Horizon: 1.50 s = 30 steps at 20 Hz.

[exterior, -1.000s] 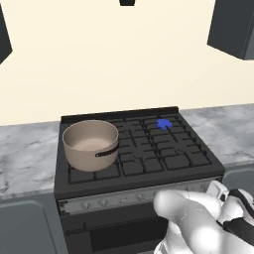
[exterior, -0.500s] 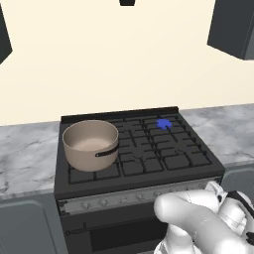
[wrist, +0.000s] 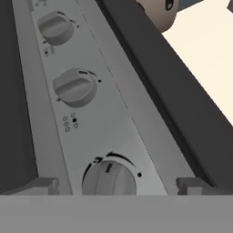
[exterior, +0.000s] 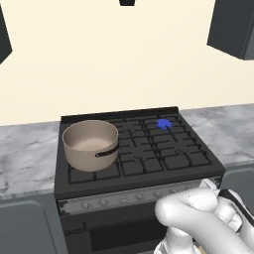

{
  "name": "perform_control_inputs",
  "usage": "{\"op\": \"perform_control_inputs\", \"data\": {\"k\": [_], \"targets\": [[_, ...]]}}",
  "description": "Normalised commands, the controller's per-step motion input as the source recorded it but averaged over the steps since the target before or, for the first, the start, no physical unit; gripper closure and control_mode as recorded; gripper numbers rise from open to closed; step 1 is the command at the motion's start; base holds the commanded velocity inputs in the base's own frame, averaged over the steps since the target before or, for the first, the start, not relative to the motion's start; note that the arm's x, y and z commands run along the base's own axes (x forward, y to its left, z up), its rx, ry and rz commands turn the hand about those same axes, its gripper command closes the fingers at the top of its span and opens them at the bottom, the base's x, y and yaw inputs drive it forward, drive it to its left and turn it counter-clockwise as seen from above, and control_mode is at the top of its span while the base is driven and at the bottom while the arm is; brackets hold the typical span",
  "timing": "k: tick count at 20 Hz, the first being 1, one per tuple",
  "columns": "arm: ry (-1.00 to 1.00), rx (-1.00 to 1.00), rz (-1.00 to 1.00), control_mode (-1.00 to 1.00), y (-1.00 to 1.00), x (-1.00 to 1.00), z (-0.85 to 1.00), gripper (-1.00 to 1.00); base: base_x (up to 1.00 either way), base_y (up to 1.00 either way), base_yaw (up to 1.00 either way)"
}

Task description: Turn off the rear right burner of the stove.

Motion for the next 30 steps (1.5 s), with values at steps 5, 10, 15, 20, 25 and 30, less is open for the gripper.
{"op": "perform_control_inputs", "data": {"k": [5, 10, 15, 20, 25, 30], "targets": [[0.0, 0.03, 0.0, -1.0, 0.0, 0.13, -0.21, -1.0, 0.0, 0.0, 0.0], [0.0, 0.03, 0.0, -1.0, 0.07, 0.02, -0.16, -1.0, 0.0, 0.0, 0.0], [-0.01, 0.04, 0.0, -1.0, 0.19, 0.0, -0.1, -1.0, 0.0, 0.0, 0.0], [-0.03, 0.03, 0.0, -1.0, 0.0, 0.09, -0.06, -1.0, 0.0, 0.0, 0.0], [-0.08, 0.0, -0.01, -1.0, 0.0, 0.0, 0.0, -1.0, 0.0, 0.0, 0.0], [-0.09, 0.0, 0.0, -1.0, -0.03, 0.0, 0.0, -1.0, 0.0, 0.0, 0.0]]}}
